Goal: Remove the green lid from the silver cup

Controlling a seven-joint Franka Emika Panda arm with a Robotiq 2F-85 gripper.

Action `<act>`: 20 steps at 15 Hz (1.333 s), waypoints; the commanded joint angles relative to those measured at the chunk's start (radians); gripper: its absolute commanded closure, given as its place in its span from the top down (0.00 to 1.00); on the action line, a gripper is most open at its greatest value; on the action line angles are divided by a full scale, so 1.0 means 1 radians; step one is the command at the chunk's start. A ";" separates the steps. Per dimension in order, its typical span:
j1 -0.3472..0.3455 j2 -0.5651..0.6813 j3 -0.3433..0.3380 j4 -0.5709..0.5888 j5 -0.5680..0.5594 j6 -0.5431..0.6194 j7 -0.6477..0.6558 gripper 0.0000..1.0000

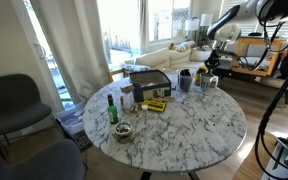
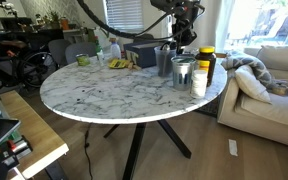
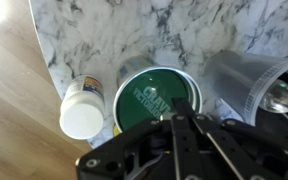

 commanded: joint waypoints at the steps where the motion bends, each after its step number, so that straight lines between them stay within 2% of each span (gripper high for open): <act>1: 0.001 0.009 -0.007 0.008 0.001 -0.001 0.012 0.01; 7: -0.003 0.056 -0.003 0.053 0.009 -0.063 0.046 0.00; 12: 0.014 0.089 -0.020 0.065 -0.008 -0.018 0.102 0.00; 20: 0.018 0.136 -0.035 0.103 -0.030 -0.026 0.179 0.00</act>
